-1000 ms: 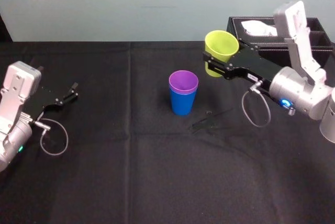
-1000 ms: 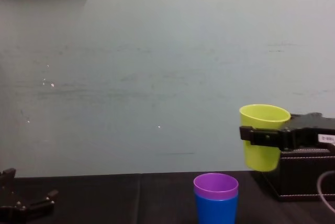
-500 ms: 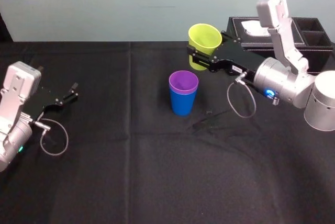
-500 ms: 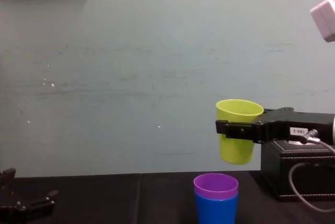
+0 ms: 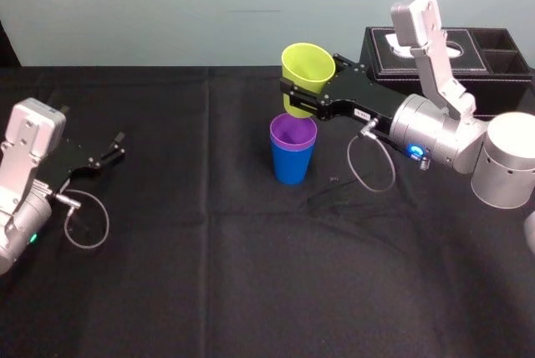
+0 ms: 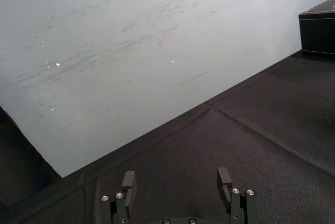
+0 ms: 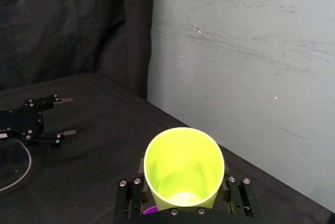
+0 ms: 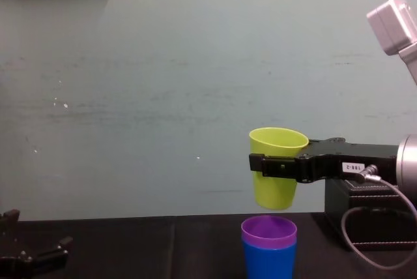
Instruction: Stack the three plastic cups sequentially using one hand.
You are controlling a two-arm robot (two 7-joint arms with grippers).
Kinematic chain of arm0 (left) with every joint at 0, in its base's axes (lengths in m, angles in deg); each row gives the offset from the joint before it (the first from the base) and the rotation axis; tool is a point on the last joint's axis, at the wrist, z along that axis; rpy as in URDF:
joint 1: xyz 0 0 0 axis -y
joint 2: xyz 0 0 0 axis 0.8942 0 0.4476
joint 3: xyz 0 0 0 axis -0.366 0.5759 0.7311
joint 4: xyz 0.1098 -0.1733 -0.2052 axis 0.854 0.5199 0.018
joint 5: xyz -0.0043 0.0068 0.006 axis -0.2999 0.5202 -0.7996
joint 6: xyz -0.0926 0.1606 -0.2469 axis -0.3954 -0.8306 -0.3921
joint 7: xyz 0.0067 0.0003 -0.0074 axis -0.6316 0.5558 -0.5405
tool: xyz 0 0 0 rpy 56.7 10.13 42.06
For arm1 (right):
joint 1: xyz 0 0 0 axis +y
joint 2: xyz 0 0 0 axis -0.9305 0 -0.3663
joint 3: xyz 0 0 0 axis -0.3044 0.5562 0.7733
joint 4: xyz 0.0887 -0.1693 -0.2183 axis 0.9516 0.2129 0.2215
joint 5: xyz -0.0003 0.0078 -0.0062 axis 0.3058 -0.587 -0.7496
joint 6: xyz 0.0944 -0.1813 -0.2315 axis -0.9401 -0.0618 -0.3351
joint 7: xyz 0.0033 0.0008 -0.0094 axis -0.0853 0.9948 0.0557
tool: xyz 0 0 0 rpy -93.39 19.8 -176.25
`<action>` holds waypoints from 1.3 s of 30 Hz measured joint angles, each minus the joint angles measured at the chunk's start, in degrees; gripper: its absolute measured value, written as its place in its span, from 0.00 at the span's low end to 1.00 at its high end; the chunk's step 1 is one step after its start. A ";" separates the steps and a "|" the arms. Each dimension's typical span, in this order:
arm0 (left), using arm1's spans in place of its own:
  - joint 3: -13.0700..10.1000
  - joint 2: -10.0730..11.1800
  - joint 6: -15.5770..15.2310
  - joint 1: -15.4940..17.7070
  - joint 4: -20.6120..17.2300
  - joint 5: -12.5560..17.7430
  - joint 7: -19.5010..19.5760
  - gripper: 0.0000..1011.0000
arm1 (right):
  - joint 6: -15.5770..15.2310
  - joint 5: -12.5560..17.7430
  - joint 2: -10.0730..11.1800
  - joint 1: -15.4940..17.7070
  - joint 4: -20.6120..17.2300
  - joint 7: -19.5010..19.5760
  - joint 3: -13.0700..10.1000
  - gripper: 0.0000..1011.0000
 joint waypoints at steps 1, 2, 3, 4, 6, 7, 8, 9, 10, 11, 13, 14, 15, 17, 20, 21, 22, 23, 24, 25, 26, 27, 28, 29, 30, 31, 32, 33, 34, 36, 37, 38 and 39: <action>0.00 0.00 0.00 0.00 0.00 0.00 0.00 1.00 | -0.01 0.15 -0.01 0.00 0.02 -0.04 0.05 0.73; 0.00 0.00 0.00 0.00 0.00 0.00 0.00 1.00 | -0.01 0.38 -0.02 0.04 0.01 -0.16 0.15 0.73; 0.00 0.00 0.00 0.00 0.00 0.00 0.00 1.00 | -0.01 0.48 -0.02 0.09 0.00 -0.21 0.22 0.73; 0.00 0.00 0.00 0.00 0.00 0.00 0.00 1.00 | -0.04 0.72 0.01 0.18 -0.08 -0.28 0.34 0.73; 0.00 0.00 0.00 0.00 0.00 0.00 0.00 1.00 | -0.14 0.83 0.06 0.26 -0.19 -0.30 0.46 0.73; 0.00 0.00 0.00 0.00 0.00 0.00 0.00 1.00 | -0.22 0.94 0.10 0.32 -0.30 -0.30 0.54 0.73; 0.00 0.00 0.00 0.00 0.00 0.00 0.00 1.00 | -0.30 1.10 0.15 0.41 -0.41 -0.31 0.69 0.73; 0.00 0.00 0.00 0.00 0.00 0.00 0.00 1.00 | -0.36 1.14 0.18 0.45 -0.47 -0.33 0.79 0.73; 0.00 0.00 0.00 0.00 0.00 0.00 0.00 1.00 | -0.42 1.19 0.20 0.48 -0.52 -0.35 0.90 0.73; 0.00 0.00 0.00 0.00 0.00 0.00 0.00 1.00 | -0.48 1.23 0.22 0.51 -0.53 -0.39 1.00 0.73; 0.00 0.00 0.00 0.00 0.00 0.00 0.00 1.00 | -0.69 1.37 0.30 0.55 -0.52 -0.45 1.36 0.73; 0.00 0.00 0.00 0.00 0.00 0.00 0.00 1.00 | -0.72 1.42 0.32 0.55 -0.48 -0.46 1.44 0.73; 0.00 0.00 0.00 0.00 0.00 0.00 0.00 1.00 | -0.74 1.46 0.33 0.56 -0.43 -0.47 1.51 0.73; 0.00 0.00 0.00 0.00 0.00 0.00 0.00 1.00 | -0.79 1.55 0.37 0.56 -0.32 -0.48 1.66 0.73; 0.00 0.00 0.00 0.00 0.00 0.00 0.00 1.00 | -0.82 1.62 0.42 0.55 -0.24 -0.47 1.79 0.73; 0.00 0.00 0.00 0.00 0.00 0.00 0.00 1.00 | -0.84 1.65 0.45 0.55 -0.23 -0.45 1.84 0.73; 0.00 0.00 0.00 0.00 0.00 0.00 0.00 1.00 | -0.85 1.67 0.47 0.54 -0.23 -0.44 1.86 0.73; 0.00 0.00 0.00 0.00 0.00 0.00 0.00 1.00 | -0.85 1.72 0.48 0.54 -0.20 -0.44 1.90 0.73; 0.00 0.00 0.00 0.00 0.00 0.00 0.00 1.00 | -0.85 1.72 0.48 0.54 -0.20 -0.44 1.90 0.73; 0.00 0.00 0.00 0.00 0.00 0.00 0.00 1.00 | -0.84 1.77 0.49 0.54 -0.14 -0.44 1.95 0.73; 0.00 0.00 0.00 0.00 0.00 0.00 0.00 1.00 | -0.84 1.80 0.50 0.55 -0.13 -0.43 1.97 0.73; 0.00 0.00 0.00 0.00 0.00 0.00 0.00 1.00 | -0.84 1.83 0.51 0.58 -0.13 -0.43 1.99 0.73; 0.00 0.00 0.00 0.00 0.00 0.00 0.00 1.00 | -0.84 1.90 0.53 0.61 -0.10 -0.42 2.04 0.73; 0.00 0.00 0.00 0.00 0.00 0.00 0.00 1.00 | -0.84 1.93 0.55 0.62 -0.08 -0.41 2.05 0.73; 0.00 0.00 0.00 0.00 0.00 0.00 0.00 1.00 | -0.84 1.97 0.57 0.66 -0.04 -0.39 2.07 0.73; 0.00 0.00 0.00 0.00 0.00 0.00 0.00 1.00 | -0.84 1.97 0.57 0.66 -0.04 -0.39 2.07 0.73; 0.00 0.00 0.00 0.00 0.00 0.00 0.00 1.00 | -0.84 2.01 0.62 0.76 -0.03 -0.35 2.09 0.73; 0.00 0.00 0.00 0.00 0.00 0.00 0.00 1.00 | -0.84 2.03 0.64 0.79 -0.03 -0.32 2.09 0.73; 0.00 0.00 0.00 0.00 0.00 0.00 0.00 1.00 | -0.84 2.04 0.65 0.83 -0.03 -0.28 2.10 0.73; 0.00 0.00 0.00 0.00 0.00 0.00 0.00 1.00 | -0.85 2.07 0.71 0.96 -0.03 -0.09 2.13 0.73; 0.00 0.00 0.00 0.00 0.00 0.00 0.00 1.00 | -0.86 2.08 0.74 1.01 -0.03 -0.05 2.13 0.73; 0.00 0.00 0.00 0.00 0.00 0.00 0.00 1.00 | -0.88 2.09 0.77 1.06 -0.05 -0.01 2.13 0.73; 0.00 0.00 0.00 0.00 0.00 0.00 0.00 1.00 | -0.89 2.10 0.79 1.11 -0.07 0.02 2.13 0.73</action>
